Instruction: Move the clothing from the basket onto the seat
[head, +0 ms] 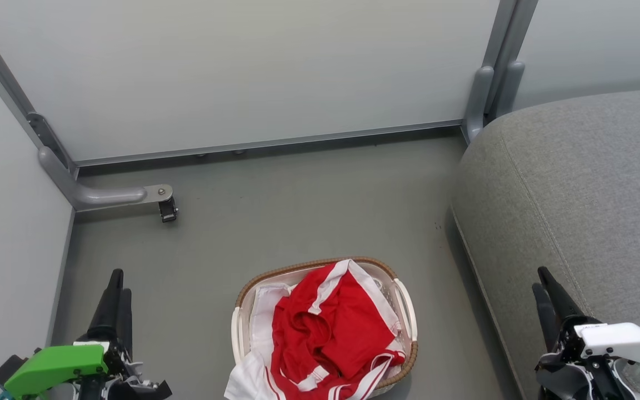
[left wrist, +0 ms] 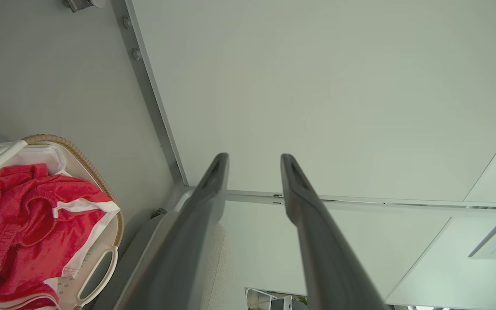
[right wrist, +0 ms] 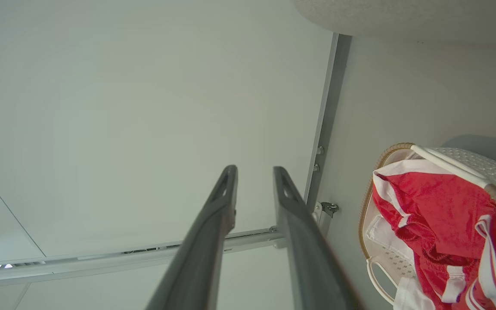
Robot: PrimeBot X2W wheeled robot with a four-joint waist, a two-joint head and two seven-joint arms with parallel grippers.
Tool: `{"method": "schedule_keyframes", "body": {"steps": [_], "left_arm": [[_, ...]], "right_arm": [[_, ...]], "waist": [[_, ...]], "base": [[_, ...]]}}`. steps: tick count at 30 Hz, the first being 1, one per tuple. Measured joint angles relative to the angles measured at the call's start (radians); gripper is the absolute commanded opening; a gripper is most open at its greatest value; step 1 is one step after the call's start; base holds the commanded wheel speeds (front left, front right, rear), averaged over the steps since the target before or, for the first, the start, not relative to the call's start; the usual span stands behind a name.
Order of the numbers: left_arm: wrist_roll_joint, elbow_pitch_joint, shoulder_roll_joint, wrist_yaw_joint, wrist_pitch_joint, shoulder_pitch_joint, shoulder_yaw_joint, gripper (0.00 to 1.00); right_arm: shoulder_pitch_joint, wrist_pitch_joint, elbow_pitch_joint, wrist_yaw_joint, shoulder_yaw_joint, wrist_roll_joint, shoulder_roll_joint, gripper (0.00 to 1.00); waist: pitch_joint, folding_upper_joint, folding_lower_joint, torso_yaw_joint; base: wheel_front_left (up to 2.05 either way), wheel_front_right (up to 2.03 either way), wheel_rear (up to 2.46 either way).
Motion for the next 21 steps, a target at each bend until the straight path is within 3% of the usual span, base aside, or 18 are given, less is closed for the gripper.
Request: {"method": "schedule_keyframes", "body": {"steps": [13, 21], "left_arm": [[0.047, -0.035, -0.002, 0.001, -0.058, 0.036, -0.037, 1.00], [0.130, -0.068, -0.002, 0.001, -0.095, 0.051, -0.043, 1.00]], "right_arm": [[0.013, -0.058, 0.003, 0.000, 0.039, -0.038, 0.003, 1.00], [0.013, -0.094, -0.010, 0.000, 0.032, -0.158, 0.003, 1.00]], "waist": [[0.001, 0.0000, 0.0000, 0.000], [0.002, 0.0000, 0.0000, -0.001]], "base": [[0.00, 0.00, 0.00], [0.00, 0.00, 0.00]]}}
